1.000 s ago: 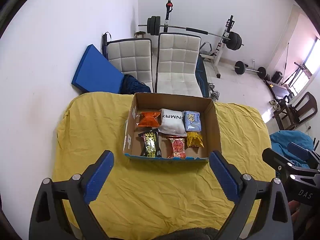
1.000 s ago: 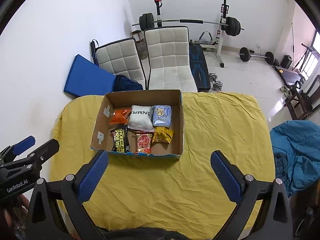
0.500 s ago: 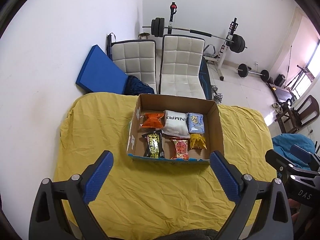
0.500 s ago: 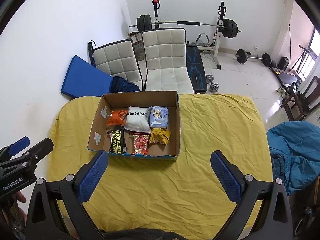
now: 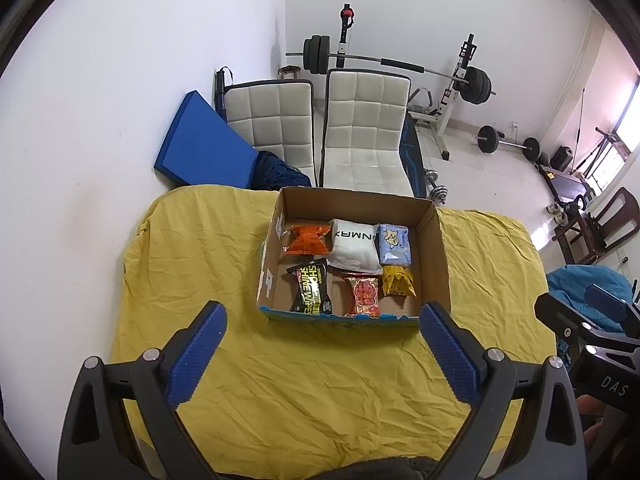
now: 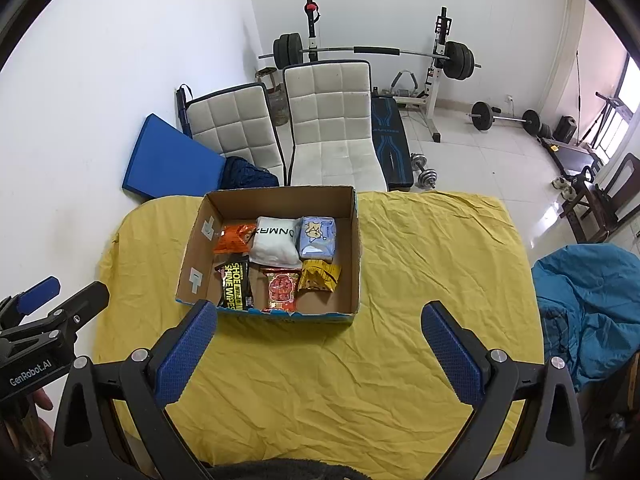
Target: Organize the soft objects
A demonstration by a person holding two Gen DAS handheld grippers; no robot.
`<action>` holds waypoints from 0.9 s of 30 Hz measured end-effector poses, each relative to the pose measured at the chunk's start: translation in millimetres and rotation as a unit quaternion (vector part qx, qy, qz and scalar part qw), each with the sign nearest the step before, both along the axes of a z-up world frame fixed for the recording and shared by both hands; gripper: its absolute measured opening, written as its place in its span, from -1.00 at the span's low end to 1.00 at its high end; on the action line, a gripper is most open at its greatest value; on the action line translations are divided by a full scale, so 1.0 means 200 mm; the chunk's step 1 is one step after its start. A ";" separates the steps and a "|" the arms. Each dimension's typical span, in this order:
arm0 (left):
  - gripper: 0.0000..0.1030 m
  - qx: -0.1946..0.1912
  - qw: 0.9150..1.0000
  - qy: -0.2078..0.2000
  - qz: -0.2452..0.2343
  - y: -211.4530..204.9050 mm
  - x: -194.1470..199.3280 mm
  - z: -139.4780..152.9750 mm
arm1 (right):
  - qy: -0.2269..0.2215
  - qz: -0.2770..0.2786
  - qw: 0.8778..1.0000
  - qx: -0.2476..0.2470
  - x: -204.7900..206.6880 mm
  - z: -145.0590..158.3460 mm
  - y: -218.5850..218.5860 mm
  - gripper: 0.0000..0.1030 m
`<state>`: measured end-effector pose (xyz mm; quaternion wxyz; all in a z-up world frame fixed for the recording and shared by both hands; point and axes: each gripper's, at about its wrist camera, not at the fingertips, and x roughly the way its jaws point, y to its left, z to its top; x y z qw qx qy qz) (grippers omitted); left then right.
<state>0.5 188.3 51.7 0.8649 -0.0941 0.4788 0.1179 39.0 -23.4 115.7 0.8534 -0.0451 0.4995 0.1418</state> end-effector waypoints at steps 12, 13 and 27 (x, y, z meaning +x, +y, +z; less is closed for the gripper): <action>0.92 0.008 1.000 0.005 -0.005 0.00 0.01 -0.02 | -0.002 0.001 1.000 -0.005 -0.02 0.00 0.03 1.00; 0.92 0.008 1.000 0.006 -0.005 0.00 0.01 -0.02 | -0.002 0.001 1.000 -0.006 -0.01 0.00 0.03 1.00; 0.92 0.009 1.000 0.004 -0.008 0.01 0.01 -0.02 | -0.007 -0.014 1.000 -0.006 -0.01 -0.01 0.01 1.00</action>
